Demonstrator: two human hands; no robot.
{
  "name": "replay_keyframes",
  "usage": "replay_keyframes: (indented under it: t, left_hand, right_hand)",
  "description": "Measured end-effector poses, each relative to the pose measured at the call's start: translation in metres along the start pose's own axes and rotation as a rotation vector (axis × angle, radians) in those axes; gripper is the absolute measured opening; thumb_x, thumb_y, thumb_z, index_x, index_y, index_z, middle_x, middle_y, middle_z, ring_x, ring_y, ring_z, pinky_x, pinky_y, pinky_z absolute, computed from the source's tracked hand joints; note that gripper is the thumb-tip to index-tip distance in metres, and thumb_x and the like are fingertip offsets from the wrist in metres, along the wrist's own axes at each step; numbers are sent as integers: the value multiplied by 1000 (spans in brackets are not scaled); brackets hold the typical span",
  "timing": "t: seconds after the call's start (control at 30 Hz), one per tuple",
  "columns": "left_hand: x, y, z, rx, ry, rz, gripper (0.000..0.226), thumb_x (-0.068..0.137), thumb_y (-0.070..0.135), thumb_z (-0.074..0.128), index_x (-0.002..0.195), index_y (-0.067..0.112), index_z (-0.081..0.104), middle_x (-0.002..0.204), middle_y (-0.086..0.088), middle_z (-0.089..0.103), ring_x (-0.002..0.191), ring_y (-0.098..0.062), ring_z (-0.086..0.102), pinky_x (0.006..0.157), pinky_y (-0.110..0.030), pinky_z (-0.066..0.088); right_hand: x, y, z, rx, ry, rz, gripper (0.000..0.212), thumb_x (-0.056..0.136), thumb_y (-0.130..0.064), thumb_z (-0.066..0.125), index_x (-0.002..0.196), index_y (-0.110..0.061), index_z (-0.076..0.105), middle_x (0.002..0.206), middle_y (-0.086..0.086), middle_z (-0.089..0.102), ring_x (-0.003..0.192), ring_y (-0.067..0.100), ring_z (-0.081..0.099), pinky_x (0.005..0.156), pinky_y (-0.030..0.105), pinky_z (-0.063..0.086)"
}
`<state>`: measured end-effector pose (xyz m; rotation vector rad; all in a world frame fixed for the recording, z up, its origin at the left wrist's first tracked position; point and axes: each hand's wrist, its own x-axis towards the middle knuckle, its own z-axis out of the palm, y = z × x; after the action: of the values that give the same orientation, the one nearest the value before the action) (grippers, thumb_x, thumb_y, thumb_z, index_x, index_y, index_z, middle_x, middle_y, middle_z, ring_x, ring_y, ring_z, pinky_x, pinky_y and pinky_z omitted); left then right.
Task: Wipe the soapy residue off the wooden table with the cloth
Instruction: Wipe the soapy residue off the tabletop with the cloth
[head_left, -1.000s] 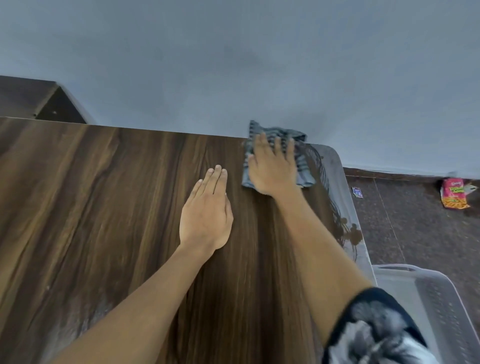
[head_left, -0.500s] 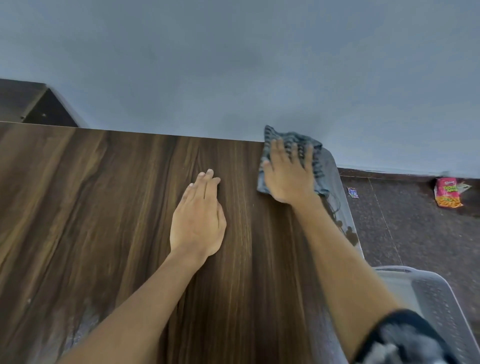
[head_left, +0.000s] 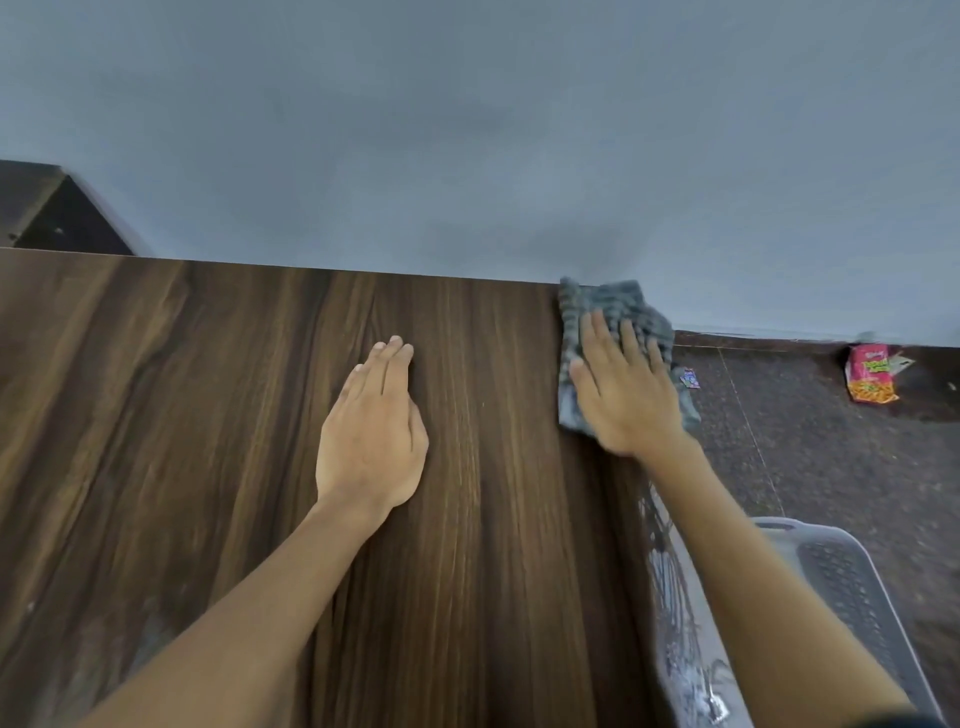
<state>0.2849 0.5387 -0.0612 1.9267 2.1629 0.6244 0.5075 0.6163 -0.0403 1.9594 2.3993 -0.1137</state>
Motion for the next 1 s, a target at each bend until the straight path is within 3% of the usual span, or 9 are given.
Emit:
replay_keyframes:
  t: [0.07,0.17,0.27,0.37,0.5,0.6,0.7,0.9,1.0]
  left_hand:
    - [1,-1,0,3,7,2,47,93,12,36,140,7,36,147,-6,37,137,-18,31,114,-30,21]
    - [1,-1,1,7,8,0,47,93,13,36,140,8,35,147,-6,36,137,-18,31,114,-28,19]
    - [0,-1,-1,-14,3,0,48,93,13,35,141,8,33,148,-5,35,138,-17,29,114,-28,19]
    - [-1,-1,-2,-35,10,6,47,93,13,35,140,7,34,147,-6,37,137,-17,30,114,-32,25]
    - [0,1,-1,-35,13,5,46,94,13,35,140,7,36,147,-6,37,137,-18,31,114,-31,23]
    - [1,0,0,-28,18,2,46,95,13,35,141,8,35,147,-5,36,137,-18,31,114,-31,23]
    - [1,0,-1,-31,24,-3,45,95,12,37,140,8,35,147,-5,37,137,-17,31,114,-32,24]
    - [-17,7,-5,-84,26,-38,44,95,9,39,139,7,37,144,-7,41,135,-19,34,108,-36,33]
    - [-49,15,-7,-103,26,-63,45,94,7,41,139,8,37,144,-9,41,135,-20,34,110,-36,32]
  right_hand:
    - [43,-12,-3,21,-30,39,57,102,-38,14,151,-13,1,159,6,1,145,30,2,116,45,1]
    - [60,-56,0,40,-44,-57,57,102,-38,11,151,-12,-1,158,7,-1,145,30,0,117,44,1]
    - [12,-87,10,106,15,-250,55,101,-38,13,151,-15,6,158,3,7,145,25,3,116,39,0]
    - [-57,-78,9,126,10,-370,60,96,-43,3,150,-19,11,157,-4,11,145,20,4,117,36,1]
    - [-57,-21,5,61,22,-145,69,89,-46,-3,151,-18,8,157,-3,10,145,20,6,115,36,3]
    - [1,-15,3,38,-15,36,59,99,-42,7,151,-15,4,159,2,3,145,26,2,116,42,2]
    - [29,-53,5,54,-45,-9,56,102,-38,11,151,-15,-2,159,4,-3,145,29,-3,116,43,-1]
    - [-113,-79,16,179,29,-334,53,101,-38,16,150,-21,18,156,-6,17,145,18,8,118,38,6]
    - [-184,-39,20,131,24,-229,53,100,-39,13,148,-20,28,152,-7,27,143,18,20,113,37,13]
